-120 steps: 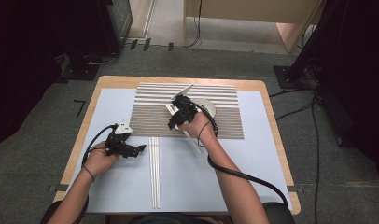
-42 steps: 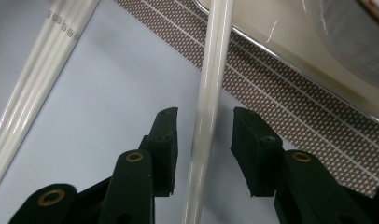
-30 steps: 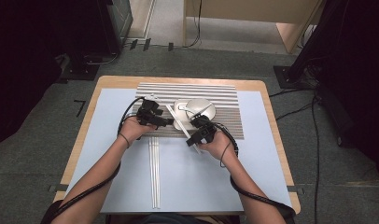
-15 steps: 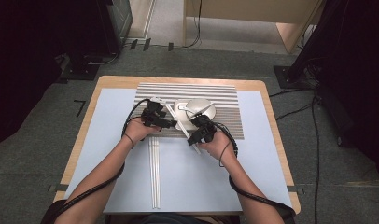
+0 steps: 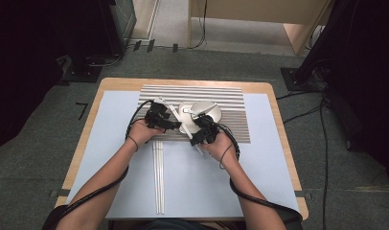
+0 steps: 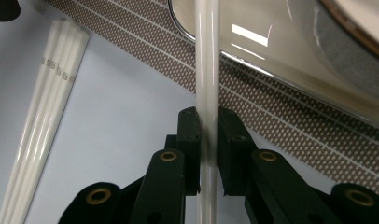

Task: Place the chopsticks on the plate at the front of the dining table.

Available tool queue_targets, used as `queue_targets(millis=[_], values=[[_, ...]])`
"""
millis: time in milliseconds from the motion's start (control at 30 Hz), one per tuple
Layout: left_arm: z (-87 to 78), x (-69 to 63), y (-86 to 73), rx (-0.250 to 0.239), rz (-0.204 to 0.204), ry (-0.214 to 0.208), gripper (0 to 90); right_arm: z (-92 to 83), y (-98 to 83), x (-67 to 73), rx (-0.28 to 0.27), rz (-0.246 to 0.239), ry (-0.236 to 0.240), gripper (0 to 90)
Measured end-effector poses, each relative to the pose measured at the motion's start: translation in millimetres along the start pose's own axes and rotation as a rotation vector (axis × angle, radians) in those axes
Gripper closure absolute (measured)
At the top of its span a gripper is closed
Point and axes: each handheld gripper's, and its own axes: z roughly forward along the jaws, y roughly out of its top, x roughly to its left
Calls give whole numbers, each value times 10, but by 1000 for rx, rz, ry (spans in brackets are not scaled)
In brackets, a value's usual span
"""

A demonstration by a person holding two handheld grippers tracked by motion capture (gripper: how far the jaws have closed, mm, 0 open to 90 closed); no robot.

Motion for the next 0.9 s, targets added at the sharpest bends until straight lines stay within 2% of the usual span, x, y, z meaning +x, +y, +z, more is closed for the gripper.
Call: queue_targets(millis=[167,367,700,900], values=[[6,48,23,-8,-16,8,243,19,35,1,-14,7,2,812],[32,63,63,-13,-15,20,243,25,55,-15,-36,20,2,814],[111,60,98,-14,-32,17,243,34,62,1,-34,21,13,787],[151,45,117,-16,-28,26,243,44,63,6,-37,27,24,769]])
